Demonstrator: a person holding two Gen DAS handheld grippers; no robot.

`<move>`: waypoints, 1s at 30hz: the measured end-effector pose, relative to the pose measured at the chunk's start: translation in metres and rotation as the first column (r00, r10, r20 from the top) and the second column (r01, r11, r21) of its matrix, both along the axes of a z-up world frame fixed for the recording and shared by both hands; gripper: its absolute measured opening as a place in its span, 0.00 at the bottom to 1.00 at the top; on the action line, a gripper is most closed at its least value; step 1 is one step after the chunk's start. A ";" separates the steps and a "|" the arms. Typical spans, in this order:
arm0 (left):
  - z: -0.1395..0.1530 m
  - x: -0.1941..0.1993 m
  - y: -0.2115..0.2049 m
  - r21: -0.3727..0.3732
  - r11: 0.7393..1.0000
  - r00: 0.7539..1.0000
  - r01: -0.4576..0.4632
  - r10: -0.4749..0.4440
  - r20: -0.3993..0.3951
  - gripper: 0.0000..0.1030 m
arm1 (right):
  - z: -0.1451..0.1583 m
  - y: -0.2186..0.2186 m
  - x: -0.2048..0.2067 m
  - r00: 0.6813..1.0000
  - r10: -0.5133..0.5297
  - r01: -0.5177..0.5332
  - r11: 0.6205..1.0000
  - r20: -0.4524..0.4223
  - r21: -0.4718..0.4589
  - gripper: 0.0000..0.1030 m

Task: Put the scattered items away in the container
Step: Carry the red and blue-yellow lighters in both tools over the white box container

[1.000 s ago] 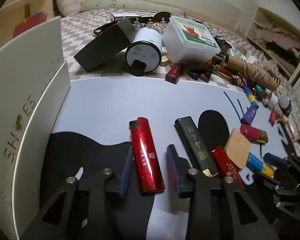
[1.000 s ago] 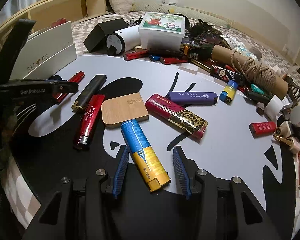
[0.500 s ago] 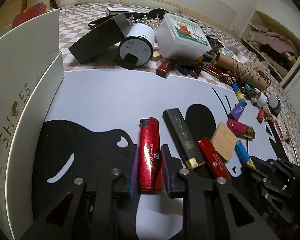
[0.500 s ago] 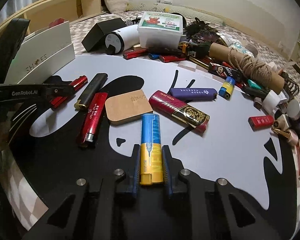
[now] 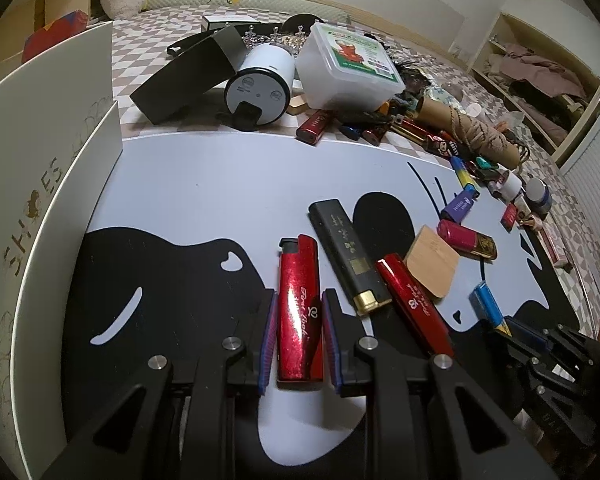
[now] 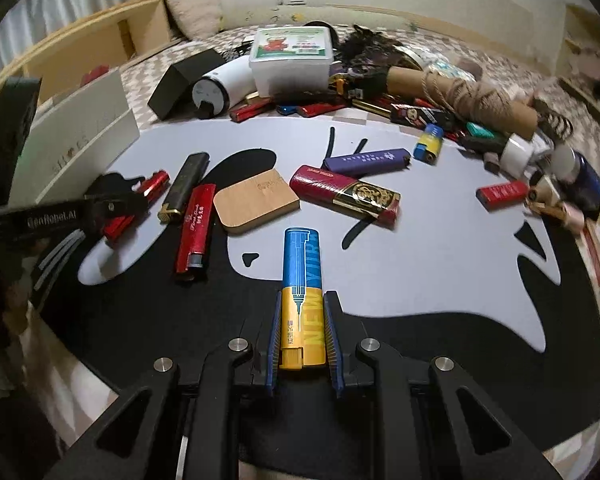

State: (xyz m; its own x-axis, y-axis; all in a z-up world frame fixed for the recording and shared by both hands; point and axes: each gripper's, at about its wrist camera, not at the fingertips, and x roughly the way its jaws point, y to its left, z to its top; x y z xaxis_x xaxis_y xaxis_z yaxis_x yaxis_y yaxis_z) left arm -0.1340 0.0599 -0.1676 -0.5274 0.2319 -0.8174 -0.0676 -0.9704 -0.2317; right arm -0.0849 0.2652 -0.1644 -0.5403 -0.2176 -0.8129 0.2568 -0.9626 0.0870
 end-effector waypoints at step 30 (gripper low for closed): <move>0.078 0.026 0.004 -0.009 0.999 0.979 0.039 -0.040 -0.201 0.22 | 0.067 0.018 -0.012 0.984 -0.163 0.147 0.970 -0.067 -0.194 0.21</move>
